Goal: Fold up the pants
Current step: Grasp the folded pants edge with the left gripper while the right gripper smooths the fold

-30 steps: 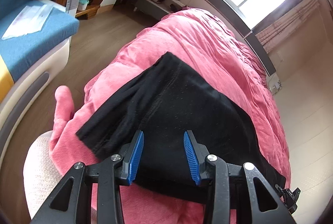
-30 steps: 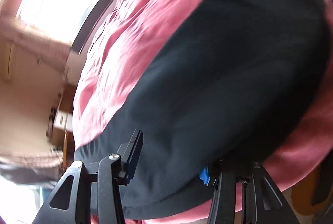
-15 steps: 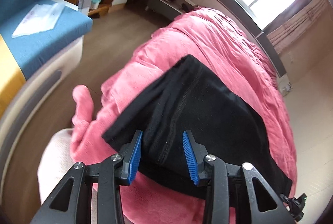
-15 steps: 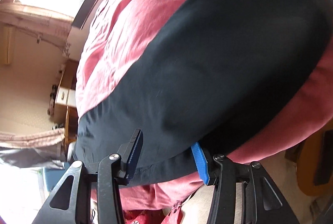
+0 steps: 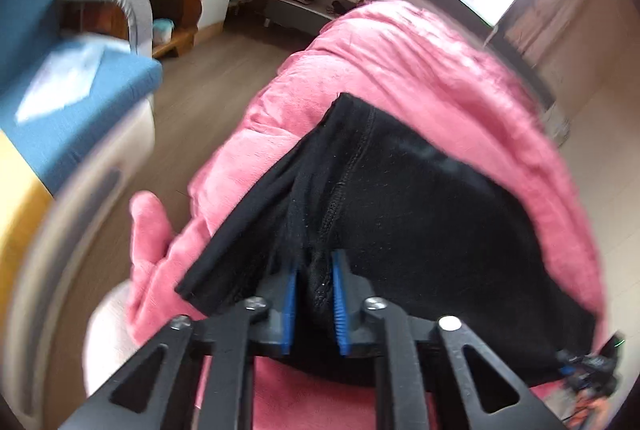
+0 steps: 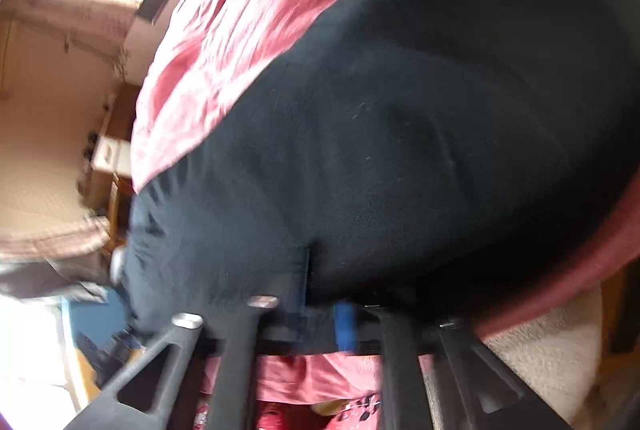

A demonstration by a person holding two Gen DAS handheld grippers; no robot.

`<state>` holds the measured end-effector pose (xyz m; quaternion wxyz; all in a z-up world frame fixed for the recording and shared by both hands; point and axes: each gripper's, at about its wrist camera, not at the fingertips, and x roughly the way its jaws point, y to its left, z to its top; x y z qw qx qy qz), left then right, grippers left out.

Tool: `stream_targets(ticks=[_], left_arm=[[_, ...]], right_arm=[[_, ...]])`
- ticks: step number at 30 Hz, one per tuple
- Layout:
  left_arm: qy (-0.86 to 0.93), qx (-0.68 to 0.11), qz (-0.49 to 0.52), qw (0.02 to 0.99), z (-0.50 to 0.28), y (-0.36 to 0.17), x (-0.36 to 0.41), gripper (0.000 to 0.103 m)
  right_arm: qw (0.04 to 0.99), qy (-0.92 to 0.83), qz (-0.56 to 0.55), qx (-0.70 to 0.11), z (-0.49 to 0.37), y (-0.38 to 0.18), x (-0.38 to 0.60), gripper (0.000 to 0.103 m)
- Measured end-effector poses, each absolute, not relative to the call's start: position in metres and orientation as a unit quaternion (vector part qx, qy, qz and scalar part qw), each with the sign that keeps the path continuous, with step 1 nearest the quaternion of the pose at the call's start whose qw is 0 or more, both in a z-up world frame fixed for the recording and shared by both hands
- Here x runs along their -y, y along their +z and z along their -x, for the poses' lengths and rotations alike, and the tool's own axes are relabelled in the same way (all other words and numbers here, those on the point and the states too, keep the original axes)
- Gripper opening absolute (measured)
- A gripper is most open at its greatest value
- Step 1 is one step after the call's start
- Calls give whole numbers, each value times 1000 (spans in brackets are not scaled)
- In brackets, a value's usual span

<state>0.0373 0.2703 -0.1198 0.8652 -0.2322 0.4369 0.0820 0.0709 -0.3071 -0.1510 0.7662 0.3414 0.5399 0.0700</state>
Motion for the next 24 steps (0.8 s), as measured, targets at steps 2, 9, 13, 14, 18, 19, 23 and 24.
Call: stream_targets(ticks=[2, 9, 13, 14, 18, 19, 23, 24], left_arm=[[85, -440, 197, 872, -40, -114, -263, 9], [58, -393, 244, 885, -29, -65, -291, 8], [68, -423, 232, 873, -33, -76, -304, 8], [65, -442, 231, 865, -36, -88, -303, 8], [84, -484, 187, 851, -34, -132, -293, 9], [88, -480, 172, 855, -32, -133, -289, 9], [96, -467, 143, 868, -26, -121, -279, 13], [97, -459, 150, 870, -24, -118, -280, 15]], right_arm=[[780, 72, -305, -542, -74, -146, 297, 9], [807, 149, -301, -485, -65, -93, 292, 8], [799, 162, -252, -521, -59, -99, 273, 8], [786, 153, -250, -545, -59, -116, 271, 8], [747, 130, -268, -595, -57, -162, 274, 8], [744, 128, -273, -596, -57, -165, 276, 8], [748, 128, -274, -590, -57, -159, 278, 10], [747, 130, -286, -586, -57, -157, 278, 11]])
